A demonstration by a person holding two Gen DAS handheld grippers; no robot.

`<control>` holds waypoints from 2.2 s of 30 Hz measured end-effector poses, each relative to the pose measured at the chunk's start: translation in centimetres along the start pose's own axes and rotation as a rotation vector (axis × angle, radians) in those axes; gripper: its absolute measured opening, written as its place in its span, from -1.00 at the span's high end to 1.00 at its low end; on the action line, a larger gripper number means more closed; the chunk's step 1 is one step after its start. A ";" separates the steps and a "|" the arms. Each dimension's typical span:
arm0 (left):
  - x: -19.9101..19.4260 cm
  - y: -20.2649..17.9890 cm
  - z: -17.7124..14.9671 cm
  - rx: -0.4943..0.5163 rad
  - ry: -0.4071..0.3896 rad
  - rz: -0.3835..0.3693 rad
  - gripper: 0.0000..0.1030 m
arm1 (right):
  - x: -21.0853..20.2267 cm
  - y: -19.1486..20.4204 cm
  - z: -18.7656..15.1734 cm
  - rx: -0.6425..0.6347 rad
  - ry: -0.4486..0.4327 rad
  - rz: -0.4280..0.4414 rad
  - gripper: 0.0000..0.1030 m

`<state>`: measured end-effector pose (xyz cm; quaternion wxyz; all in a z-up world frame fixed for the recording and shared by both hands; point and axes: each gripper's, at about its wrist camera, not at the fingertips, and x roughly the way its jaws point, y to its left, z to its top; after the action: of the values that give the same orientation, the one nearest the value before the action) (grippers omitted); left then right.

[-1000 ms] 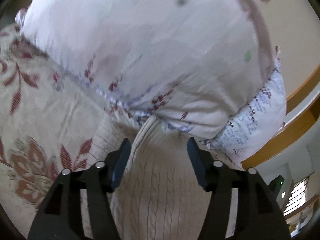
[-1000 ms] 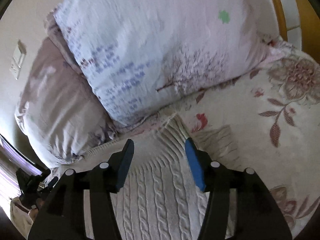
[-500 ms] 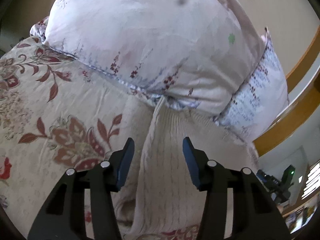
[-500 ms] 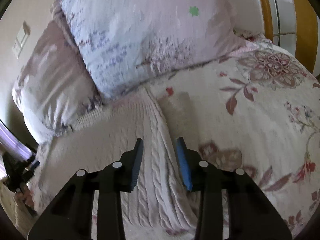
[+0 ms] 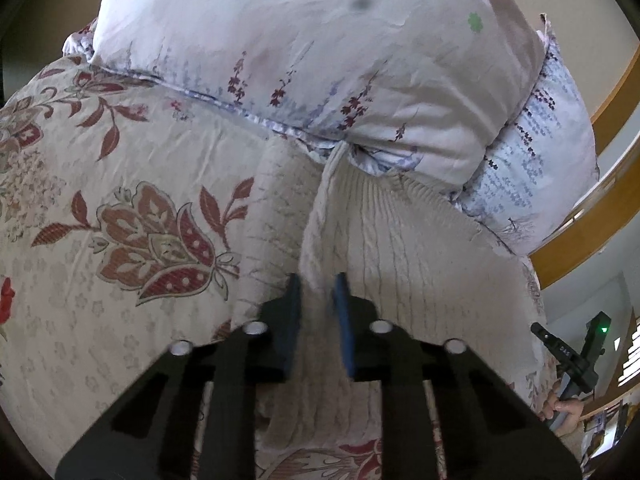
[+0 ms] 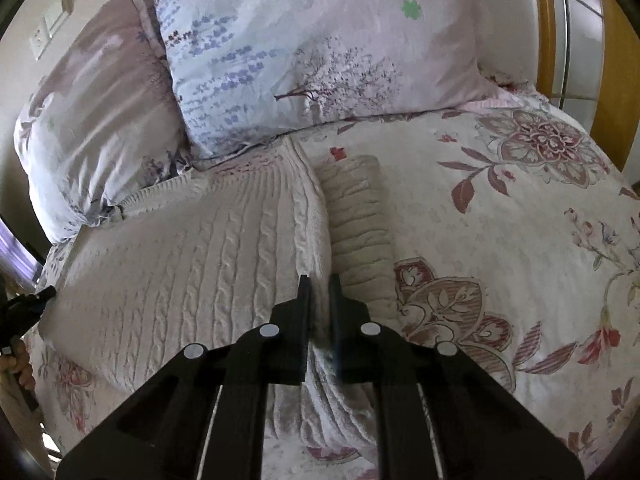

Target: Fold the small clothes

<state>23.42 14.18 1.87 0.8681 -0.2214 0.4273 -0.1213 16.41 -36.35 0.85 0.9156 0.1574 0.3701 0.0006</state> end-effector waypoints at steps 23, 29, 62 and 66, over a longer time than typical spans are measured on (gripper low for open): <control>-1.0 1.8 -0.5 -0.029 -0.018 0.021 0.89 | 0.3 0.3 -0.4 0.010 0.017 -0.136 0.83; -1.9 1.2 -0.2 -0.018 -0.043 0.001 0.70 | -0.9 0.8 -0.1 0.000 0.001 -0.139 0.57; -0.5 -5.3 -1.6 0.208 -0.027 0.032 0.10 | 2.0 9.4 0.4 -0.177 0.032 -0.010 0.09; -0.2 -5.0 -1.6 0.206 -0.021 0.040 0.10 | 2.1 9.4 0.5 -0.179 0.031 -0.015 0.06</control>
<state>21.89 9.43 3.61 0.8930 -0.1235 0.4079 -0.1448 19.35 -27.27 2.50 0.9202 0.0721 0.3837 0.0294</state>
